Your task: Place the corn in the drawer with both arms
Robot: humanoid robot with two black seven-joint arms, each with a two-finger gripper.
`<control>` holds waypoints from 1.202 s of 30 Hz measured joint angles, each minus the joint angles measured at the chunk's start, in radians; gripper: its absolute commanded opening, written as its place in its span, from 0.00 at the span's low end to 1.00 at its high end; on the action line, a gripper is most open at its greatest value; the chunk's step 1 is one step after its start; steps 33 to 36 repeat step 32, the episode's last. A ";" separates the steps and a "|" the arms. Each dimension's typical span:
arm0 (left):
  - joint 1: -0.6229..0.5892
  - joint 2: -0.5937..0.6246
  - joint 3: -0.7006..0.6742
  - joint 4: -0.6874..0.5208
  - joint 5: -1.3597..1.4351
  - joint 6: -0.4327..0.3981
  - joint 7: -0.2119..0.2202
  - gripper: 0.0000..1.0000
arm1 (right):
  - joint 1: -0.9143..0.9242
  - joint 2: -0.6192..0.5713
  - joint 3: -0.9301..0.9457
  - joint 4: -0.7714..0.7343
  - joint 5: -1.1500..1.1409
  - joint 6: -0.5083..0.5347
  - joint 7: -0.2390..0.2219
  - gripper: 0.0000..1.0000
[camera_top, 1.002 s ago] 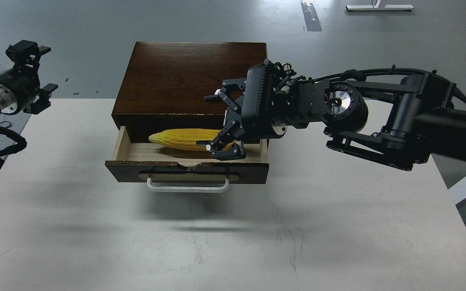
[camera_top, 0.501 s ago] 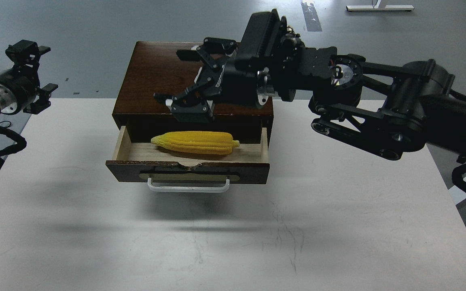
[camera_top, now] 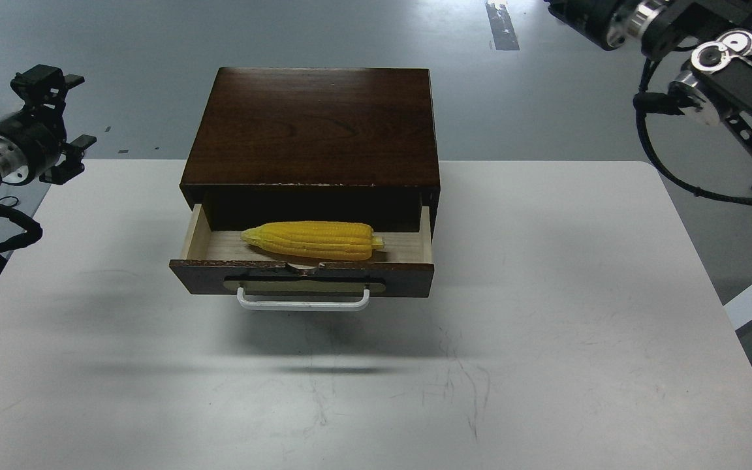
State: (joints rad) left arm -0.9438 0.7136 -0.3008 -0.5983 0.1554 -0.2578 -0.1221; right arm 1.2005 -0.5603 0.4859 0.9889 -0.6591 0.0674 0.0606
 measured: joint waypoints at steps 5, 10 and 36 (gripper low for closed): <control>0.000 0.000 0.000 0.000 0.000 -0.005 -0.001 0.98 | -0.080 -0.025 0.009 -0.095 0.282 0.011 -0.052 1.00; 0.001 0.000 0.000 0.000 -0.001 -0.008 -0.006 0.98 | -0.172 -0.040 0.016 -0.120 0.520 0.048 -0.097 1.00; 0.031 0.008 -0.074 -0.005 -0.005 -0.200 -0.036 0.98 | -0.317 0.030 0.079 -0.155 0.596 0.181 -0.138 1.00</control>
